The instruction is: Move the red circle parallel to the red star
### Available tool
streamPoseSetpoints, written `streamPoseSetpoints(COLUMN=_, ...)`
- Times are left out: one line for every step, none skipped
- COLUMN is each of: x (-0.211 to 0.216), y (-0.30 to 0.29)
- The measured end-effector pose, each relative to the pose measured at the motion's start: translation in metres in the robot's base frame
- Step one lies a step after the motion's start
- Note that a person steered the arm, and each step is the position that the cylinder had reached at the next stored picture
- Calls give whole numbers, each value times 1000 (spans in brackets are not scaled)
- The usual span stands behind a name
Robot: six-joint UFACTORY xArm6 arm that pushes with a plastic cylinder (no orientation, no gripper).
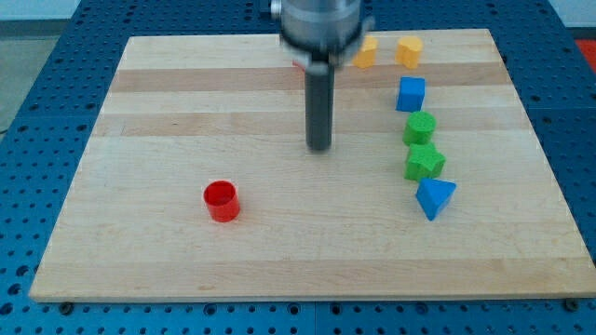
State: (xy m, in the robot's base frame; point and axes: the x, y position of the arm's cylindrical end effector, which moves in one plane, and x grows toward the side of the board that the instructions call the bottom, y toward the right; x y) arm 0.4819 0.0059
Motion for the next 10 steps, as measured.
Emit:
streamPoseSetpoints(x=98, y=-18)
streamPoseSetpoints(x=52, y=-94)
streamPoseSetpoints(x=6, y=-174)
streamPoseSetpoints(x=32, y=-194)
streamPoseSetpoints(x=9, y=-201)
streamPoseSetpoints(x=-48, y=-190)
streamPoseSetpoints(x=-85, y=-187)
streamPoseSetpoints(x=-108, y=-181)
streamPoseSetpoints(x=-138, y=-169)
streamPoseSetpoints(x=-102, y=-203)
